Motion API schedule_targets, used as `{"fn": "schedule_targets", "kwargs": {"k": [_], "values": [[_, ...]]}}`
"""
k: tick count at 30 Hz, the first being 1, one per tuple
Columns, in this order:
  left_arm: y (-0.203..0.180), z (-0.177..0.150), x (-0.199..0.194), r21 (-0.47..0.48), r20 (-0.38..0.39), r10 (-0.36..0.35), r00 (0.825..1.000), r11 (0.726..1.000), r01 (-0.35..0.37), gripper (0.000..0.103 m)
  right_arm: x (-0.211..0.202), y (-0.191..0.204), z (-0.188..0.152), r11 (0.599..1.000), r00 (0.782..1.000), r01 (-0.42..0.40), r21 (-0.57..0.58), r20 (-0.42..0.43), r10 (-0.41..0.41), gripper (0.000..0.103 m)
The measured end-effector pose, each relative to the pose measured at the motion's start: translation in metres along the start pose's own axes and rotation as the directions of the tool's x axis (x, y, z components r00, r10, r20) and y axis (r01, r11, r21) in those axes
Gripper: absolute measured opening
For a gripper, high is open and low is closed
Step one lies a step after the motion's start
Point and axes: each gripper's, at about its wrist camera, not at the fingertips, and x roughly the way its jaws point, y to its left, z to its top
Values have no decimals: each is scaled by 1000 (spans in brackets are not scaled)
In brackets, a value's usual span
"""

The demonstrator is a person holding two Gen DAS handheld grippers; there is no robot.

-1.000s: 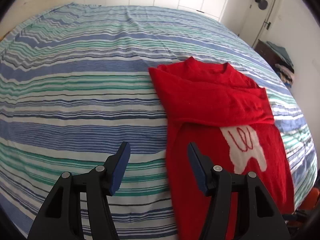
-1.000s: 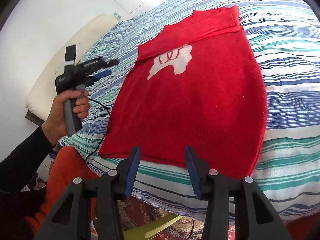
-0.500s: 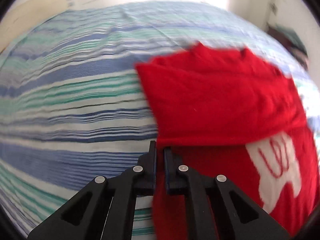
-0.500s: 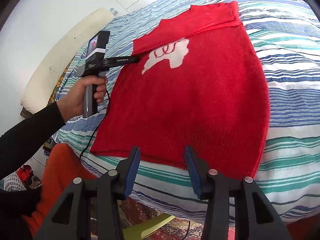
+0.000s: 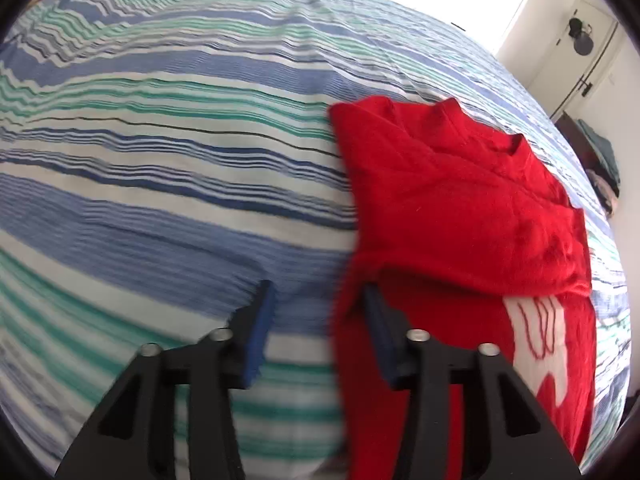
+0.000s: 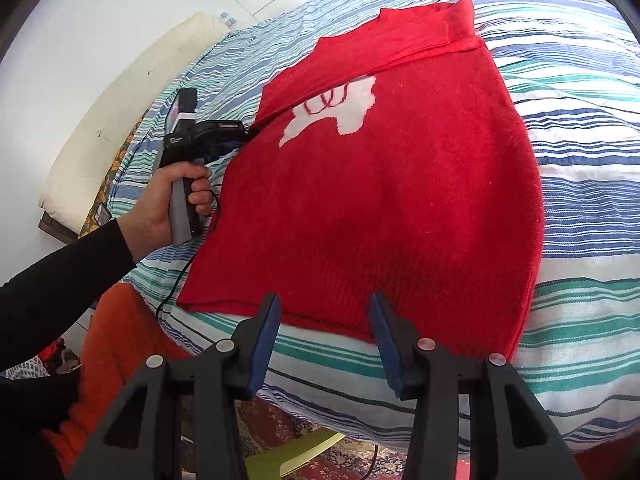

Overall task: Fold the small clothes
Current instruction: 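Release the folded side with the left tool and withdraw it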

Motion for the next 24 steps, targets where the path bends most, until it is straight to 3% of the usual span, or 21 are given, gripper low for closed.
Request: {"fn": "schedule_targets", "kwargs": {"k": [3,6,9,11,13,15,17,18,24], "values": [[9,-18,-33,6,15,15,1000,1000,-15,60,-5,2,1,1000,1000,10,-6,19,-9,46],[11,-44,-68,1,21,-25,999,1000,25,64,-19,2,7,999,997,35,-18,64,-34,46],[-11,-82,-103,60,17,-102,995,993,101,72,-37,0,20,994,989,100,-42,112,-95,47],[-32,-108,-117,118,0,-165,986,979,164,76,-40,-2,29,984,983,161,-70,99,-154,47],[-52,-135,-119,174,-42,-206,978,962,210,80,-31,-5,33,977,982,188,-96,14,-187,47],[-69,-160,-104,242,-123,-173,977,950,199,80,-17,-12,32,971,973,204,-124,-83,-215,47],[-75,-182,-86,301,-200,-63,978,946,123,80,1,-24,20,964,948,232,-129,-193,-254,47],[-74,-190,-84,317,-203,-39,978,943,103,79,3,-28,15,965,947,232,-123,-199,-253,47],[-64,-189,-96,253,-197,-66,978,961,116,79,-5,-33,7,968,961,234,-87,-132,-244,48]]}}
